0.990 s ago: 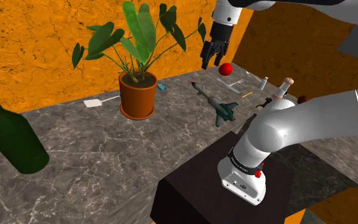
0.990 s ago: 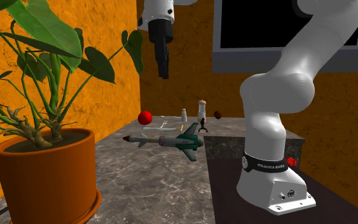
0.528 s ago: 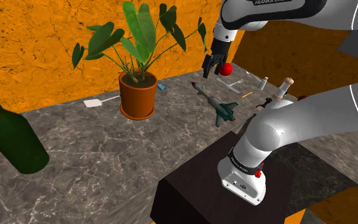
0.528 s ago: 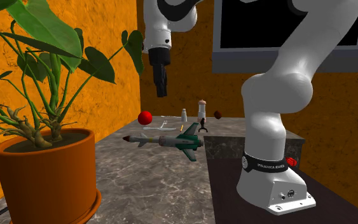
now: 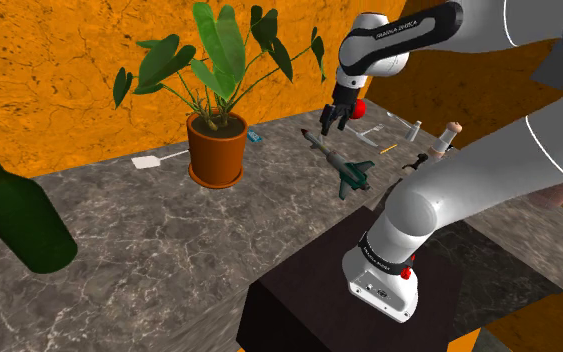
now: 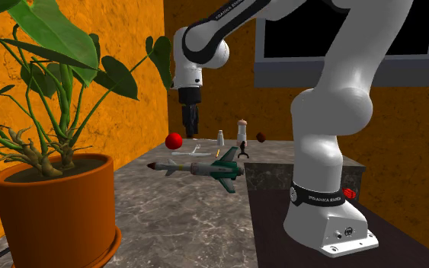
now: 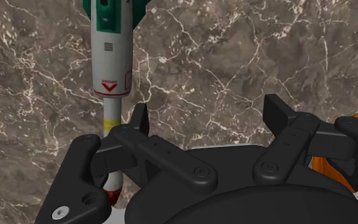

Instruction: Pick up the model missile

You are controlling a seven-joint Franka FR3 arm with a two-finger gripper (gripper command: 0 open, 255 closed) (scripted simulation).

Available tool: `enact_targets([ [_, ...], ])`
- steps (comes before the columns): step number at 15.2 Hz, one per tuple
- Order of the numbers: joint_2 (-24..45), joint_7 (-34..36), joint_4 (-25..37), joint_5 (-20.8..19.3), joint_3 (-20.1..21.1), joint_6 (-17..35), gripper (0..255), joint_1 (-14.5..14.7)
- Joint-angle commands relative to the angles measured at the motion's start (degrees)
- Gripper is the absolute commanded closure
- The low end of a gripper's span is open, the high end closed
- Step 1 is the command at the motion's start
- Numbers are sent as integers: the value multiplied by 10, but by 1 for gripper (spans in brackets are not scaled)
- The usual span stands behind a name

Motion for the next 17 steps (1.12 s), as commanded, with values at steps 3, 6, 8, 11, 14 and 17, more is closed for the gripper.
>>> enact_targets([
  [3, 80, -42, 10, 6, -42, 73, 0, -6],
  [6, 145, -79, 25, 28, -71, 123, 0, -7],
  [8, 191, -110, 38, 52, -88, 154, 0, -7],
  [11, 253, -156, 59, 96, -102, 188, 0, -12],
  [14, 277, -170, 55, 116, -100, 212, 0, -12],
  [17, 302, -186, 52, 138, -96, 236, 0, -14],
])
